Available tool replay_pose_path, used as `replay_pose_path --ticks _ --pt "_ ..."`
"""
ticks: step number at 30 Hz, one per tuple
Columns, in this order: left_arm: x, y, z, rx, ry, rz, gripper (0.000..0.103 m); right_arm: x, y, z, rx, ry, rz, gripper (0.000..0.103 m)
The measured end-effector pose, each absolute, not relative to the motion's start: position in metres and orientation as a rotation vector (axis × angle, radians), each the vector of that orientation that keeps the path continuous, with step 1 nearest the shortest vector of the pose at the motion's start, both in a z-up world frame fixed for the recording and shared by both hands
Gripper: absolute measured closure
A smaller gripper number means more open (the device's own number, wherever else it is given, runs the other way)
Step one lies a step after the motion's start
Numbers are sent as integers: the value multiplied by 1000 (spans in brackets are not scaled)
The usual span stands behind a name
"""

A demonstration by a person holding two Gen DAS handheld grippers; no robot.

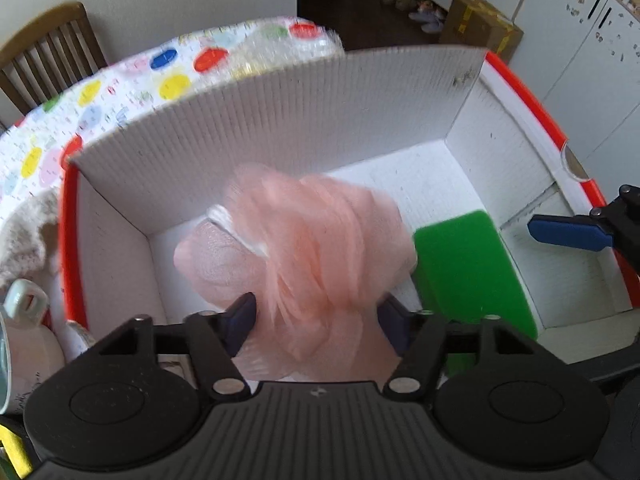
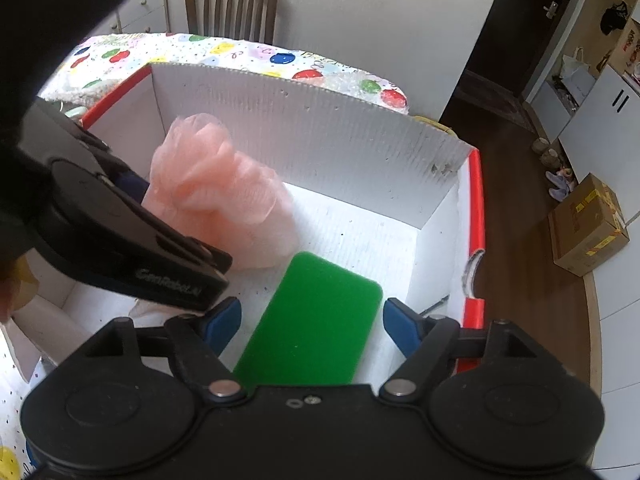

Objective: Organize soft objects
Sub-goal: 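Lower both into the box and open the right tool to drop the sponge, then open the left tool to release the bath puff into the box, then raise both tools out of the box and move back over the table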

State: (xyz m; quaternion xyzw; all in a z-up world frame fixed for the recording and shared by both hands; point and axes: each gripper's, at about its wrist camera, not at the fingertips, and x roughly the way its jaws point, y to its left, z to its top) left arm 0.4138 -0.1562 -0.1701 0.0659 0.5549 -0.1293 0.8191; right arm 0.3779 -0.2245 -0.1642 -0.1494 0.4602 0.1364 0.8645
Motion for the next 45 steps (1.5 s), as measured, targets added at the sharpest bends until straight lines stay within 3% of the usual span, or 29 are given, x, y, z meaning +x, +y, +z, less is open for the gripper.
replay_pose_path --ticks 28,35,38,45 --pt "335 -122 -70 89 886 -255 36 326 -254 -85 -97 764 365 4" --pt "296 -104 -47 87 792 -254 28 303 -247 -70 -35 719 369 0" --pt "279 -91 -39 65 765 -257 20 292 -241 -65 -20 700 374 0" --pt "242 -62 -26 35 701 -253 20 267 -220 -55 -1 650 394 0"
